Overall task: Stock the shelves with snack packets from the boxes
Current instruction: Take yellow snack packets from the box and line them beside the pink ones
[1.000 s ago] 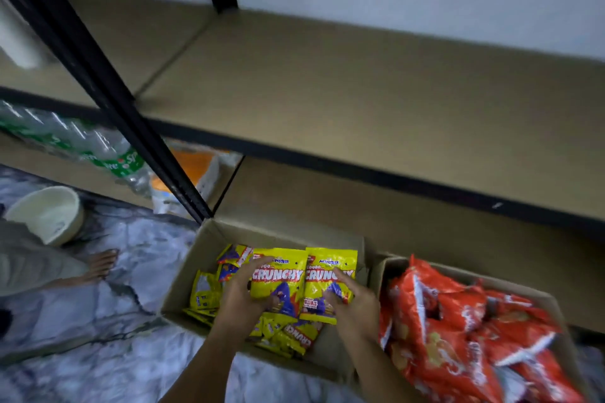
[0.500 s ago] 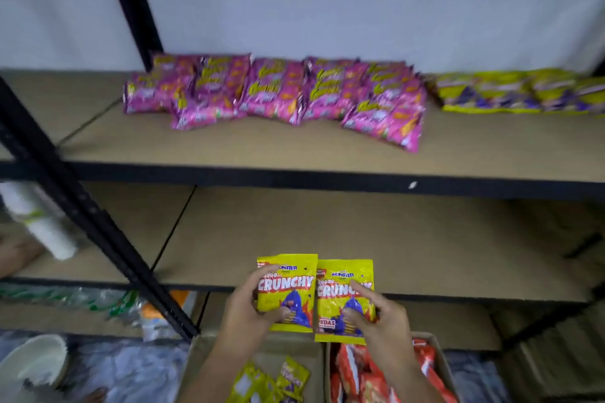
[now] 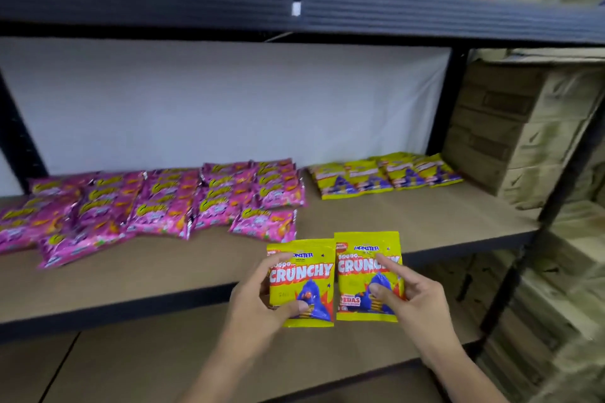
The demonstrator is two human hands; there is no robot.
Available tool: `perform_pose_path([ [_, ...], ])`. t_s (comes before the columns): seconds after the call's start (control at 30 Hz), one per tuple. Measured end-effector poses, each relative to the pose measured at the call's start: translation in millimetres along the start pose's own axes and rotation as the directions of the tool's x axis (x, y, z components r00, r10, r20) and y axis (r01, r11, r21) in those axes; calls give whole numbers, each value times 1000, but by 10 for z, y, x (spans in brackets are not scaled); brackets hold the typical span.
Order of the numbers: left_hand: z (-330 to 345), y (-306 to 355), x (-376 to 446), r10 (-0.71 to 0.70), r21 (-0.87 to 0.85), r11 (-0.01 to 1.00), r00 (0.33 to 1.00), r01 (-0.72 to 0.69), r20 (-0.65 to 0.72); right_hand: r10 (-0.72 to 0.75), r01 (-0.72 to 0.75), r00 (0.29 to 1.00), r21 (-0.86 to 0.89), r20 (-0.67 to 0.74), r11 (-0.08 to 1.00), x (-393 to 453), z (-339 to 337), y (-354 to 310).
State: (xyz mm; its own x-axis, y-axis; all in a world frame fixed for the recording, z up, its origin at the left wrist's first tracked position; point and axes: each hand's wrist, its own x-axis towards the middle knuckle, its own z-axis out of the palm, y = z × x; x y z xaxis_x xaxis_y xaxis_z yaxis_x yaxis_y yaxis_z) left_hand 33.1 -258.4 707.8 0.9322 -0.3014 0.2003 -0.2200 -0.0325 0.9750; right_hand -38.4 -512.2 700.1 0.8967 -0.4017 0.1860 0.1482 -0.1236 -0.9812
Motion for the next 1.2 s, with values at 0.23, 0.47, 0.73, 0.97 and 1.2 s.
perform_pose_path([
  [0.23, 1001, 346, 951, 87, -33, 996, 996, -88, -34, -75, 76, 997, -13, 26, 997, 1090, -851, -186],
  [0.47, 1446, 131, 1951, 159, 119, 983, 968, -138, -194, -90, 95, 993, -60, 71, 994, 2183, -1159, -105],
  [0.73, 1500, -132, 2644, 70, 357, 934, 981, 0, -183, -98, 129, 978, -171, 183, 977, 2997, -953, 212],
  [0.97, 1479, -278, 2832, 65, 514, 857, 980, 41, -186, -107, 201, 963, -393, 248, 897, 3312, -819, 432],
  [1.2, 1581, -246, 2816, 78, 636, 770, 983, 46, -165, -127, 242, 967, -629, 222, 739, 3341, -684, 479],
])
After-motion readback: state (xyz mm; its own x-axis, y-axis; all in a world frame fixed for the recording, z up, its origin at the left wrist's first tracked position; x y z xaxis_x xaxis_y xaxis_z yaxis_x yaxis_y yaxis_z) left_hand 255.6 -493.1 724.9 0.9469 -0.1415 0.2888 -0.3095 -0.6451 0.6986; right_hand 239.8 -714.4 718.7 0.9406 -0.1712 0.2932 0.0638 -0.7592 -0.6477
